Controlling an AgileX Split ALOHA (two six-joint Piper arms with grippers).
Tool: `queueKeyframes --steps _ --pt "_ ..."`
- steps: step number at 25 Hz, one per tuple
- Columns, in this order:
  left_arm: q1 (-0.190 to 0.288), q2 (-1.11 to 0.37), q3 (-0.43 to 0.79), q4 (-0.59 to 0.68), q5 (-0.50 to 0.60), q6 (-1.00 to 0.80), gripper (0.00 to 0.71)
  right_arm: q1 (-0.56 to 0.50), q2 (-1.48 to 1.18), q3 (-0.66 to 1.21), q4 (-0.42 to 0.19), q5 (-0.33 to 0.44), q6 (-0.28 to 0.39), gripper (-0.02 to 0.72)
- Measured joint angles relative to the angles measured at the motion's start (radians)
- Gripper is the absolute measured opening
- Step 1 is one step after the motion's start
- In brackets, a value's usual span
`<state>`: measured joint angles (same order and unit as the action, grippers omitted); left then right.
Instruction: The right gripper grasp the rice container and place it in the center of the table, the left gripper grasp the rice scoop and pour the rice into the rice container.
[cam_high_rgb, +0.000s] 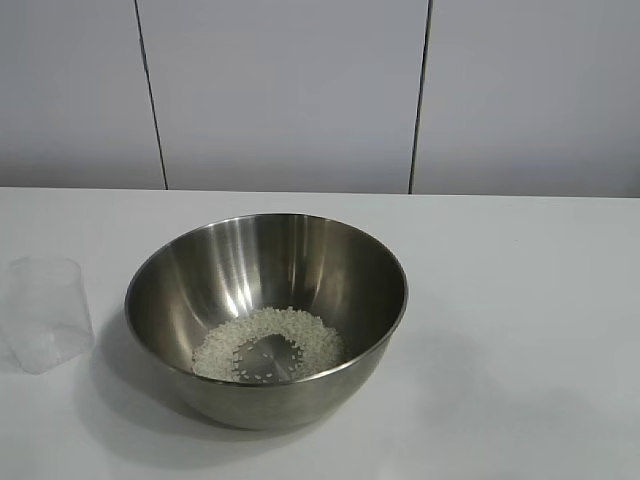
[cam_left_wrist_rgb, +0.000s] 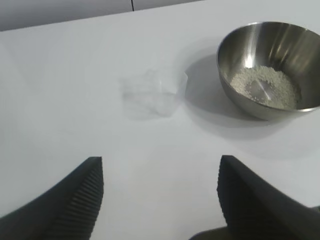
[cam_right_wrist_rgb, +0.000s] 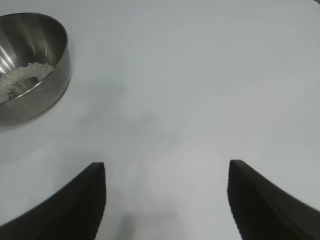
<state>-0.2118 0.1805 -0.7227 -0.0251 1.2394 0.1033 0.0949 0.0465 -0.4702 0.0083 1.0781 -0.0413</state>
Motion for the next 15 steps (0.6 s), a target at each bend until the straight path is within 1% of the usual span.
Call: queueKeyframes --steps 4,9,12,15 --pt "0.000 -0.109 0.090 -0.016 0.014 -0.003 0.476 0.000 0.000 0.000 0.000 0.000 0.000 0.473" --pt "0.000 -0.165 0.160 -0.021 0.008 -0.003 0.476 0.000 0.000 0.000 0.000 0.000 0.000 0.473" --pt "0.000 -0.170 0.202 -0.021 -0.027 -0.003 0.476 0.000 0.000 0.000 0.000 0.001 0.000 0.473" --pt "0.000 -0.170 0.219 -0.021 -0.089 -0.003 0.476 0.000 0.000 0.000 0.000 0.000 0.000 0.473"
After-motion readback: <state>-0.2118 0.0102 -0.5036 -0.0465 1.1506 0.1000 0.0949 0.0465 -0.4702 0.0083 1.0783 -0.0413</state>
